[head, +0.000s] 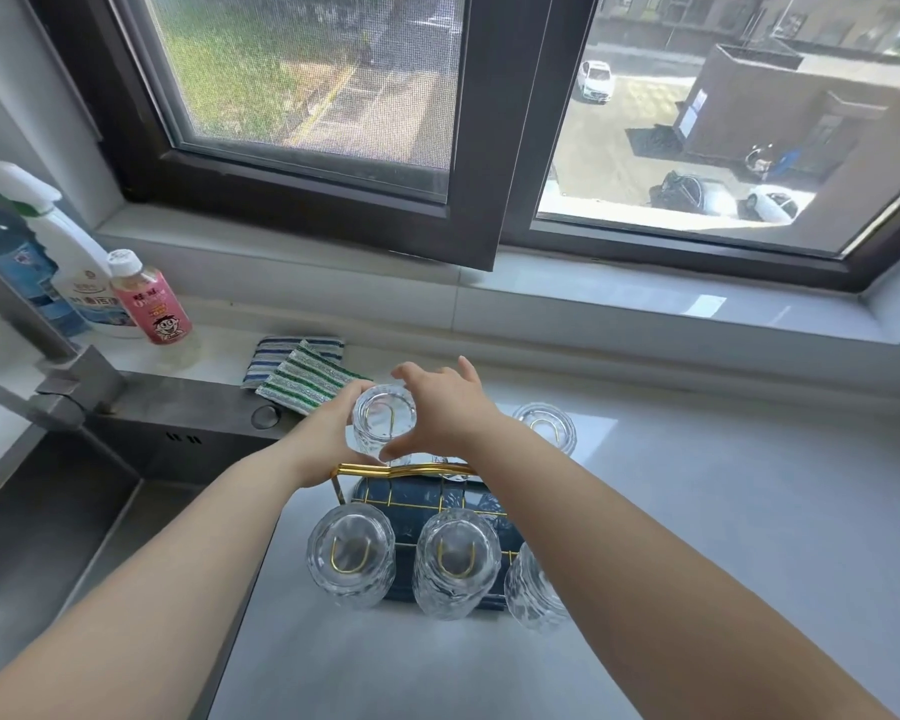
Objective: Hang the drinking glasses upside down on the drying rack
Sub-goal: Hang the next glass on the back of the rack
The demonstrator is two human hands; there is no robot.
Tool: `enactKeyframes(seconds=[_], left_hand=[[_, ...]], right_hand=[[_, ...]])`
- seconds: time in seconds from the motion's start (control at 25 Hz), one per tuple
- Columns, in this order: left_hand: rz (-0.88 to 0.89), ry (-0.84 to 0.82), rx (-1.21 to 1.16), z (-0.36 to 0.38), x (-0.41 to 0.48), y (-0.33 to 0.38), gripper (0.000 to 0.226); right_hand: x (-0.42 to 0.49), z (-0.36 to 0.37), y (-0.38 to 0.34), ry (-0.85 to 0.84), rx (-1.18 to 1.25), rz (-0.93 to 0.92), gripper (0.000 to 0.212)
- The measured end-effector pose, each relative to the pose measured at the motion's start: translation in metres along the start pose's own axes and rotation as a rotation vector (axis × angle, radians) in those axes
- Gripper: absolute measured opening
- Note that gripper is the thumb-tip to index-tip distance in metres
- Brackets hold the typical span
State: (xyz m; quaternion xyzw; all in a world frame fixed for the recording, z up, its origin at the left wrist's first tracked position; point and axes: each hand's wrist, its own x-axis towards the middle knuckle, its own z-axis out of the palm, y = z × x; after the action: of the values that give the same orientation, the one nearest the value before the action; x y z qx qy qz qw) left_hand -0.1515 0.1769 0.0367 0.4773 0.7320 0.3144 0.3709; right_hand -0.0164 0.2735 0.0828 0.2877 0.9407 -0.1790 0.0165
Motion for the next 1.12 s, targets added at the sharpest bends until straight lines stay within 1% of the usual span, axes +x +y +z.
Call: enactKeyframes(seconds=[0.32, 0.56, 0.64, 0.72, 0.76, 0.8, 0.88, 0.92, 0.96, 1.0, 1.04, 1.08, 1.12], left_hand=[[0.012, 0.029, 0.006, -0.002, -0.008, 0.002, 0.066], [-0.014, 0.015, 0.005, 0.000, -0.007, 0.003, 0.070], [-0.026, -0.021, 0.018, -0.003, -0.010, 0.004, 0.074], [-0.042, -0.026, 0.017, -0.010, -0.017, 0.004, 0.079], [-0.050, 0.015, 0.009, -0.013, -0.024, 0.003, 0.076], [-0.057, 0.086, -0.007, -0.015, -0.035, 0.001, 0.066], [-0.073, 0.251, -0.081, -0.013, -0.063, -0.007, 0.036], [-0.097, 0.296, -0.139, -0.010, -0.080, -0.012, 0.022], [-0.121, 0.301, -0.203, -0.006, -0.097, -0.017, 0.014], [-0.147, 0.265, -0.276, -0.001, -0.115, -0.021, 0.013], [-0.161, 0.187, -0.349, 0.004, -0.130, -0.024, 0.023], [-0.155, 0.097, -0.381, 0.010, -0.141, -0.025, 0.043], [-0.131, 0.025, -0.350, 0.017, -0.149, -0.026, 0.066]], right_hand=[[0.000, 0.003, -0.006, 0.011, 0.002, 0.005, 0.092], [0.000, -0.002, -0.006, -0.026, 0.031, 0.028, 0.094], [-0.005, -0.011, -0.009, -0.013, 0.084, 0.036, 0.090], [-0.015, -0.021, -0.012, 0.082, 0.169, 0.022, 0.078], [-0.023, -0.026, -0.014, 0.140, 0.225, 0.008, 0.070], [-0.034, -0.030, -0.016, 0.190, 0.287, -0.003, 0.061], [-0.060, -0.032, -0.022, 0.268, 0.385, -0.026, 0.046], [-0.075, -0.030, -0.026, 0.299, 0.417, -0.045, 0.040], [-0.088, -0.025, -0.031, 0.317, 0.438, -0.068, 0.035], [-0.100, -0.019, -0.036, 0.311, 0.444, -0.094, 0.033], [-0.110, -0.012, -0.042, 0.276, 0.431, -0.115, 0.034], [-0.117, -0.004, -0.046, 0.223, 0.393, -0.130, 0.040], [-0.121, 0.004, -0.050, 0.166, 0.325, -0.144, 0.049]])
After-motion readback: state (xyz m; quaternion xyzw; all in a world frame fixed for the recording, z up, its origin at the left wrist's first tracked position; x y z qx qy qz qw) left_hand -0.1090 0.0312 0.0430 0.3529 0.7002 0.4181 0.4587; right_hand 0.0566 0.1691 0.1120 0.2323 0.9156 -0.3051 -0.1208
